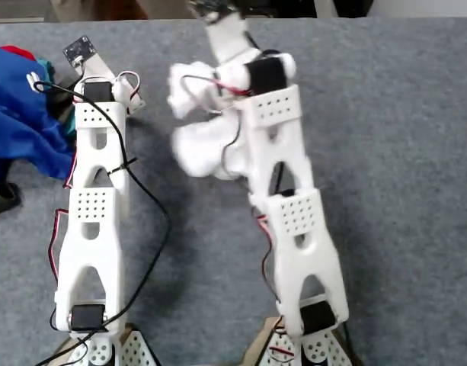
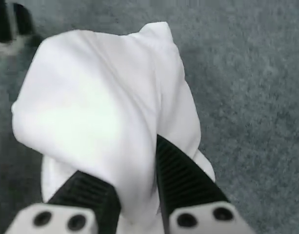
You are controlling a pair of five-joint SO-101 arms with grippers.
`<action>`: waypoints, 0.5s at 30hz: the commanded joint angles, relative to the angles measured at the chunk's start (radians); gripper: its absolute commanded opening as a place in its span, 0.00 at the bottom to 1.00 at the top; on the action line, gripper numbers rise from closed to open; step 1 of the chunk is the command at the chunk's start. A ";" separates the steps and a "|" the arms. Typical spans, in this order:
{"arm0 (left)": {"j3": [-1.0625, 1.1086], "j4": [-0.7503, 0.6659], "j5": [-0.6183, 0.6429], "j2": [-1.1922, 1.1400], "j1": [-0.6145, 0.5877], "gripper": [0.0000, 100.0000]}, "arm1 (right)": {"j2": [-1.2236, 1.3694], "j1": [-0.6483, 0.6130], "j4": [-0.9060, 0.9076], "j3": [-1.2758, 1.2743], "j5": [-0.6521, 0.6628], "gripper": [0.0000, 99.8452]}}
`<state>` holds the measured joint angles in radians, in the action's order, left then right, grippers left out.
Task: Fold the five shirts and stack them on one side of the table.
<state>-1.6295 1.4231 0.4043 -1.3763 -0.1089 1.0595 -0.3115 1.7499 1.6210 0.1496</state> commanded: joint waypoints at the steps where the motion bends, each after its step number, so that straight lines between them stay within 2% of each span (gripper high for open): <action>1: -0.043 0.002 -0.002 0.022 0.008 0.02 | 0.136 0.114 -0.074 0.041 -0.003 0.02; 5: -0.043 0.003 -0.006 0.022 0.029 0.02 | 0.309 0.197 -0.140 0.047 -0.003 0.06; 11: -0.043 0.002 -0.006 0.022 0.037 0.02 | 0.206 0.205 -0.104 0.047 -0.005 0.39; 13: -0.043 0.002 -0.006 0.022 0.037 0.02 | 0.154 0.193 -0.078 0.045 -0.003 0.45; 15: -0.043 0.000 -0.006 0.022 0.037 0.02 | 0.113 0.173 -0.044 0.045 0.011 0.45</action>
<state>-1.6295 1.4231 0.4028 -1.3763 -0.0783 1.2988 -0.1212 1.6671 1.6210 0.1481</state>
